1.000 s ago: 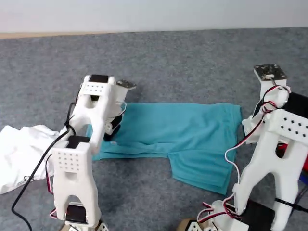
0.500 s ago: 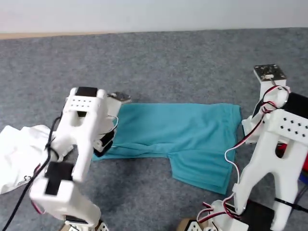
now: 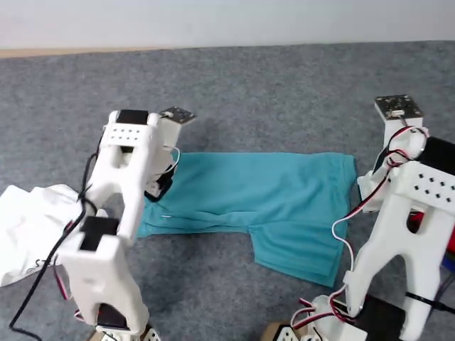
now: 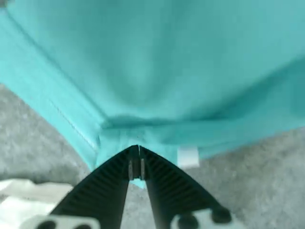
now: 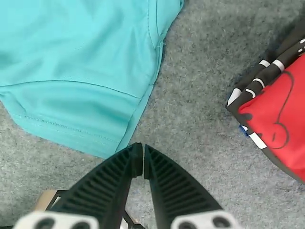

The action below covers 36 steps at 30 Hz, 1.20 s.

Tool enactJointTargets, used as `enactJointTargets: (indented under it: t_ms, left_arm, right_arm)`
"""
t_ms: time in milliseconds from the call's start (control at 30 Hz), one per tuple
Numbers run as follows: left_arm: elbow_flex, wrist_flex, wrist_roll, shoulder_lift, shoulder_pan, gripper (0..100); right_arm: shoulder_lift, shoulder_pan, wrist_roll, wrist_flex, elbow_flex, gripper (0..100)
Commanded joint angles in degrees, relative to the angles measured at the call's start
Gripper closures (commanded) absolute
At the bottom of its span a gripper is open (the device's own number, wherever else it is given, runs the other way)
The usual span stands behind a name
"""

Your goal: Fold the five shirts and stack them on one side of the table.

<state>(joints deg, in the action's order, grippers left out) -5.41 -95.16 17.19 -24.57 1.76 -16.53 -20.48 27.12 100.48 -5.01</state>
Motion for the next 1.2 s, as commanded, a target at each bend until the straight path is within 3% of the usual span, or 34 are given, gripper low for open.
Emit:
enactJointTargets:
  t_ms: [0,233,433,933,1167]
  left_arm:
    - [-7.52,-4.04,-0.88,-3.69,0.26,99]
    - [-9.10,-5.54,-0.53,0.53,-3.60,87]
    - [-2.24,-5.45,2.99,4.22,-4.40,86]
    - [-0.92,-0.79,2.81,-4.22,-5.80,86]
    - [-1.01,-1.58,5.10,-4.84,-4.75,99]
  right_arm:
    - [-2.24,-0.57,0.62,2.33,0.09,98.8]
    - [-2.24,-0.66,0.62,2.42,0.00,98.8]
    - [-1.98,-0.66,0.62,2.42,0.00,98.8]
    - [-1.71,0.13,0.62,2.33,0.00,98.8]
    - [-1.71,0.04,1.76,2.33,-0.09,98.8]
